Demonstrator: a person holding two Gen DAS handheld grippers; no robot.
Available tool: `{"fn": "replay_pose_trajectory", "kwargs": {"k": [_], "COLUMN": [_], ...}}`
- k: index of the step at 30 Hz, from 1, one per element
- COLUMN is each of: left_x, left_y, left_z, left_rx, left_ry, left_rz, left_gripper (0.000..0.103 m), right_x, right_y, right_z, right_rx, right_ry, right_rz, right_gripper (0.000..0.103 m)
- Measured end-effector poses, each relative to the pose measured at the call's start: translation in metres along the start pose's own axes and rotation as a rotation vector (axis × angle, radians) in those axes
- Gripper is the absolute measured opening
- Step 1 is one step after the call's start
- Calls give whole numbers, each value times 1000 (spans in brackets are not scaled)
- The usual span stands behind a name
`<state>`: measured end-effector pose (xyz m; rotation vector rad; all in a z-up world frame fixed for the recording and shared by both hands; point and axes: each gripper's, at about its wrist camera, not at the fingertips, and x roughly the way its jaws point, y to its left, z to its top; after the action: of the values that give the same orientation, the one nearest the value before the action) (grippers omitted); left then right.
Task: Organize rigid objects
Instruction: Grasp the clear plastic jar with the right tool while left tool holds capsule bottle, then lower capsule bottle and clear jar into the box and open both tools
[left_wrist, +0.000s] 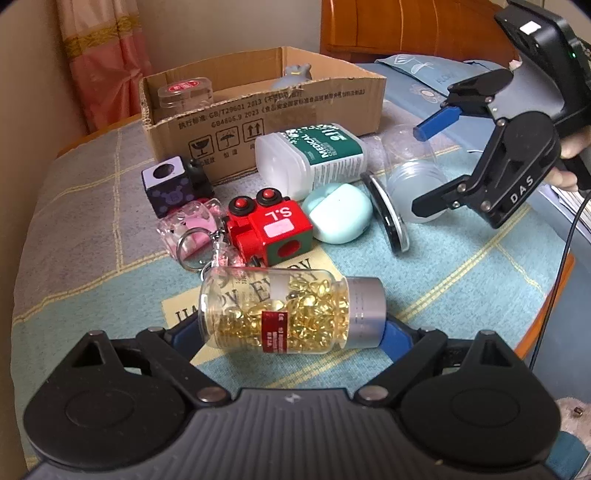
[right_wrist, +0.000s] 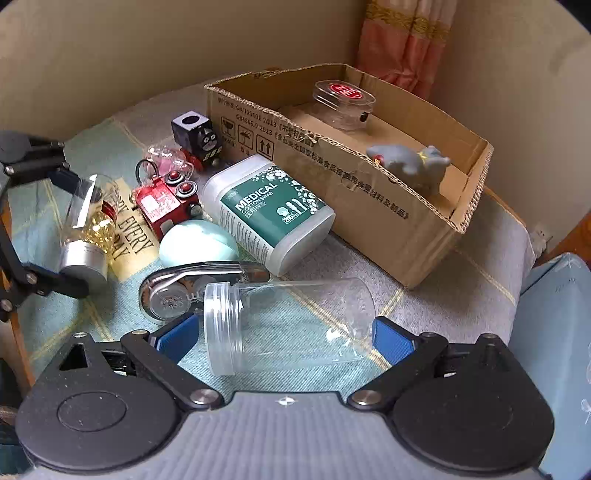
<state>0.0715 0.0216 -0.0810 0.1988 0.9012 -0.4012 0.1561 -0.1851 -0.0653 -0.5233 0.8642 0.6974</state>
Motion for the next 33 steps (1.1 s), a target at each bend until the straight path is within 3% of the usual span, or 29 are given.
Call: {"fn": "replay_pose_trajectory", "kwargs": {"k": [10, 18, 33], "left_x": [0, -7, -58], "left_y": [-2, 0, 4], "left_z": [3, 7, 60], "left_rx": [-1, -6, 90], "left_ry": [9, 18, -75], "left_rz": [23, 21, 8], "left_gripper": [93, 93, 93], "right_x": [8, -2, -54], "right_y": [-1, -4, -9], "right_z": [3, -2, 21], "right_rx": [-41, 0, -10], "right_ry": [6, 14, -62], "right_rz": [3, -6, -35], "right_gripper": [99, 98, 98]}}
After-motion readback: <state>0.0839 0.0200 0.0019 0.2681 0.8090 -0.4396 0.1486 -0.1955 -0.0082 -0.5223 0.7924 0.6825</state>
